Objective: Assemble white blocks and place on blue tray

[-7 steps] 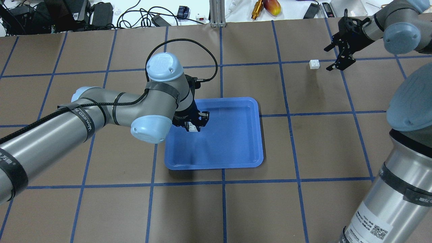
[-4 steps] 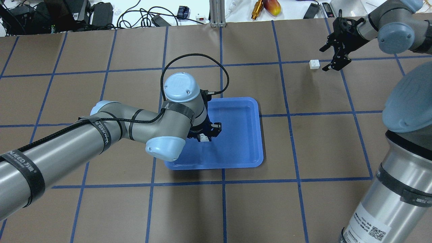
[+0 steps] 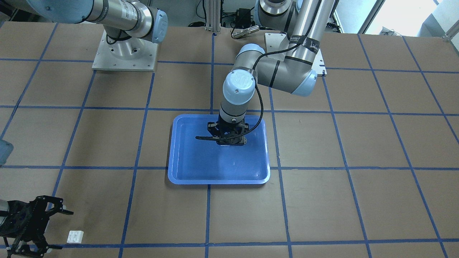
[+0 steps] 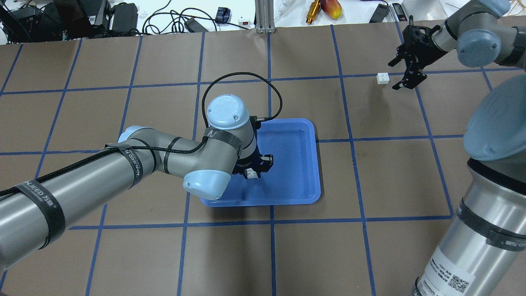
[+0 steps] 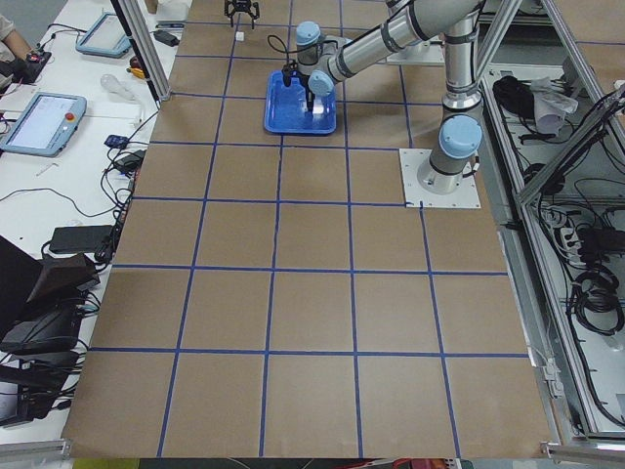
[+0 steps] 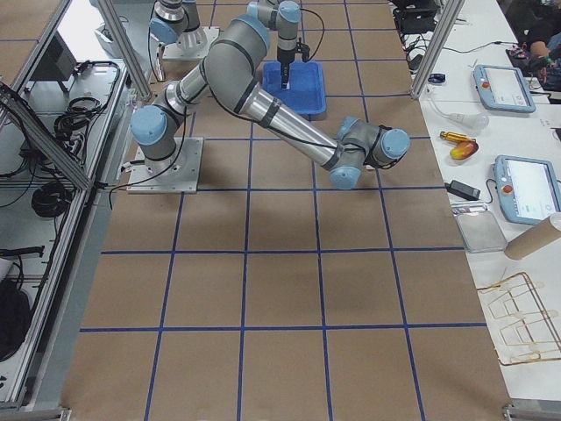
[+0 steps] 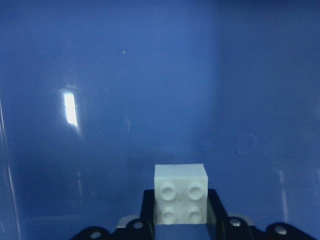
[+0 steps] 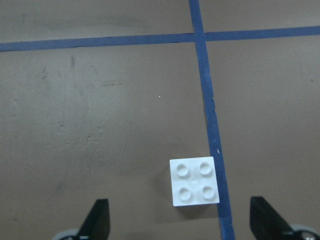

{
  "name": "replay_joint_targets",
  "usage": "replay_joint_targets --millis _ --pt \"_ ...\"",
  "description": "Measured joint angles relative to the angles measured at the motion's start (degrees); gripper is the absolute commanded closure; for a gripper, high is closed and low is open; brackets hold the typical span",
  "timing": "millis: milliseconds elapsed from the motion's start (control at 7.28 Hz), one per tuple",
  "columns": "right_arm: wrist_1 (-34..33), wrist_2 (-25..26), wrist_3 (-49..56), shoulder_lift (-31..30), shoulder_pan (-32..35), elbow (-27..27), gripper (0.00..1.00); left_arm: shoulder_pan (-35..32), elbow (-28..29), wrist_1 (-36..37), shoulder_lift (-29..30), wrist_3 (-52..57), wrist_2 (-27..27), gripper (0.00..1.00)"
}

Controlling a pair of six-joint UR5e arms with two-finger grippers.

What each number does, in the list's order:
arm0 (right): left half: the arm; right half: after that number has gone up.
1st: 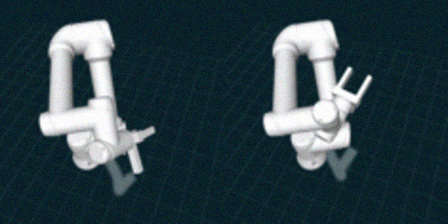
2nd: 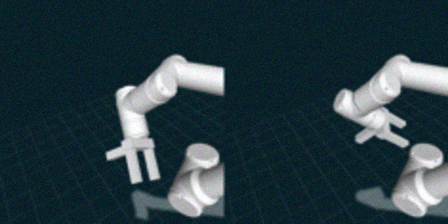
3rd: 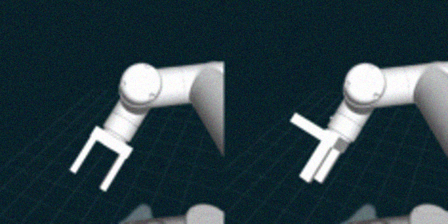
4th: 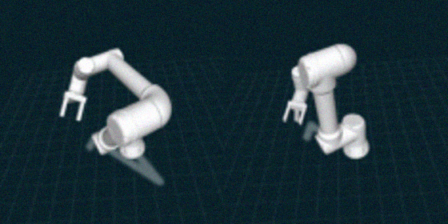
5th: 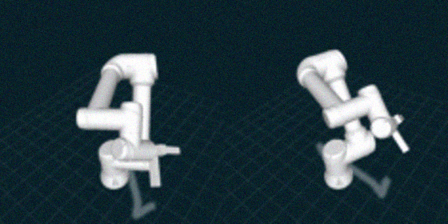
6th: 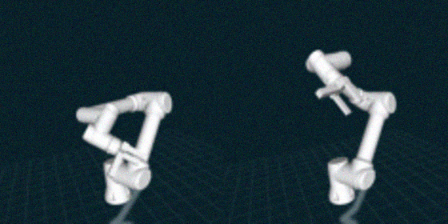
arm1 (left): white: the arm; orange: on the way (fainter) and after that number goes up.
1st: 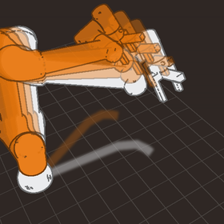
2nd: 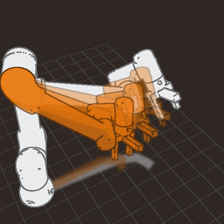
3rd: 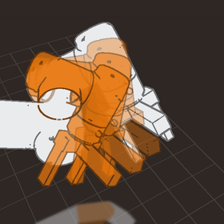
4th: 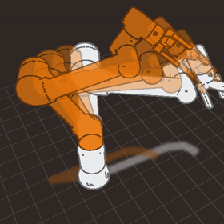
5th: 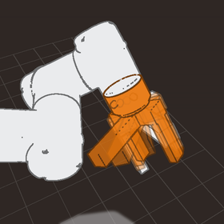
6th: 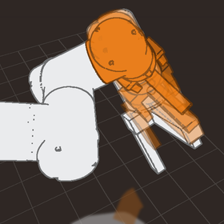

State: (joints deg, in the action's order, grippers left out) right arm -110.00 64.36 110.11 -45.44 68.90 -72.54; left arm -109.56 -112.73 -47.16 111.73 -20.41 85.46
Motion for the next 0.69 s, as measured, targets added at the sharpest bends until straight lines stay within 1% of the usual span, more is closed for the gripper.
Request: replay_joint_targets --millis 275,687 --pt "0.1 0.03 0.2 1.08 0.0 -0.01 0.02 -0.04 0.26 -0.07 0.12 -0.42 0.06 1.0" --pt "0.21 0.0 0.04 1.55 0.0 0.18 0.12 0.03 0.52 -0.15 0.73 -0.34 0.41 1.0"
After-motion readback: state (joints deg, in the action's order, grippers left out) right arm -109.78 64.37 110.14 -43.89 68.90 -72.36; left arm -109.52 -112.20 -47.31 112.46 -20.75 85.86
